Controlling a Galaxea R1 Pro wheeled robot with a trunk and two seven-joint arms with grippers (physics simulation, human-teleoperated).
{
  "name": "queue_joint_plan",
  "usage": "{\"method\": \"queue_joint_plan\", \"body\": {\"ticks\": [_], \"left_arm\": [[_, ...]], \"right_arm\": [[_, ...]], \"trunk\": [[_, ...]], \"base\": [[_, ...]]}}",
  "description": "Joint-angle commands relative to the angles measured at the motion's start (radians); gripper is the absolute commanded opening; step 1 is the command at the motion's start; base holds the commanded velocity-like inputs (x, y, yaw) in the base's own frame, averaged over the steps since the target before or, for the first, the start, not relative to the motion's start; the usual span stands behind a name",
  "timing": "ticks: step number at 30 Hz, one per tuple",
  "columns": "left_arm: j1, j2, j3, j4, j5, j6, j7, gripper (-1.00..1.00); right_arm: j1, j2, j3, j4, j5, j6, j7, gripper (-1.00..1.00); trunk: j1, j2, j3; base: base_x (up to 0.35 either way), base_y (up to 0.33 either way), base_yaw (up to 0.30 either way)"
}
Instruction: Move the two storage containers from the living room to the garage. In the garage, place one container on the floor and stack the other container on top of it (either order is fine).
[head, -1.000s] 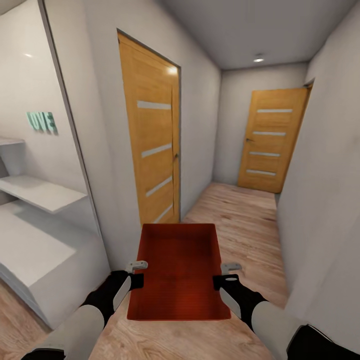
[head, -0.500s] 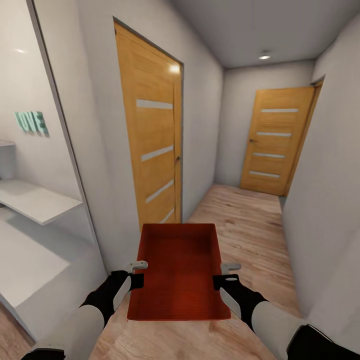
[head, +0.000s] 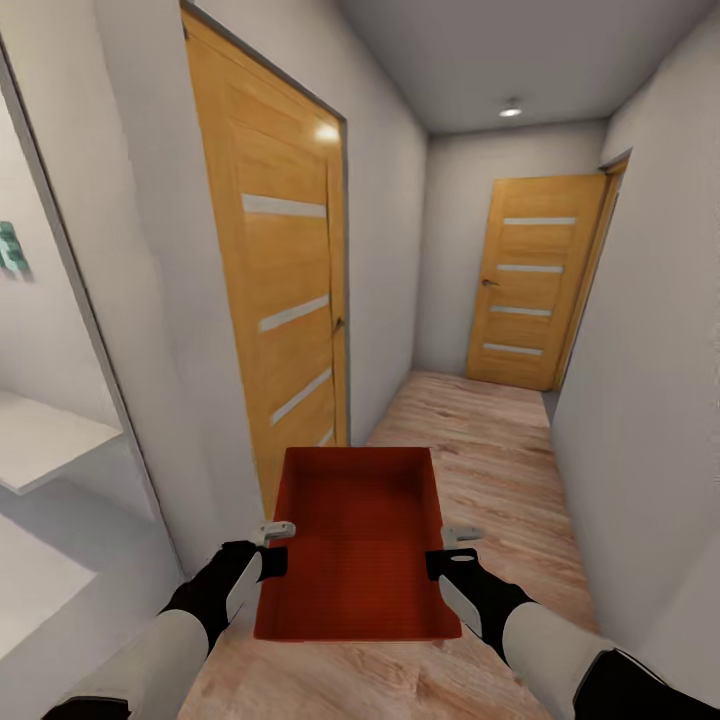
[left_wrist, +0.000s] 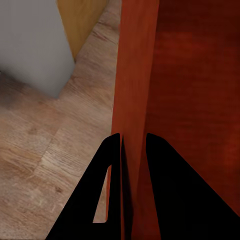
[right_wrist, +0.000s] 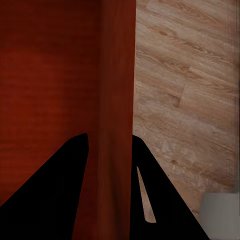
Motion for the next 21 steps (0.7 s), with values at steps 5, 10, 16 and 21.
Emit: {"method": "queue_joint_plan", "body": {"ticks": [5, 10, 16, 21], "left_arm": [[0.001, 0.0, 0.003, -0.001, 0.014, 0.005, 0.012, -1.0], [0.001, 0.001, 0.003, -0.001, 0.014, 0.005, 0.012, -1.0], [0.001, 0.001, 0.003, -0.001, 0.014, 0.005, 0.012, -1.0], [0.001, 0.001, 0.003, -0.001, 0.014, 0.005, 0.012, -1.0]], "right_arm": [[-0.001, -0.001, -0.03, -0.003, 0.026, 0.007, -0.063, -1.0], [-0.001, -0.001, -0.03, -0.003, 0.026, 0.007, -0.063, -1.0], [-0.001, -0.002, -0.03, -0.003, 0.027, 0.007, -0.063, -1.0], [-0.001, -0.002, -0.03, -0.003, 0.027, 0.007, -0.063, -1.0]], "trunk": [[0.001, -0.001, 0.0], [0.001, -0.001, 0.0], [0.001, -0.001, 0.0], [0.001, -0.001, 0.0]], "base": [[0.321, 0.078, -0.241], [0.321, 0.078, -0.242], [0.321, 0.078, -0.242], [0.321, 0.078, -0.242]]}}
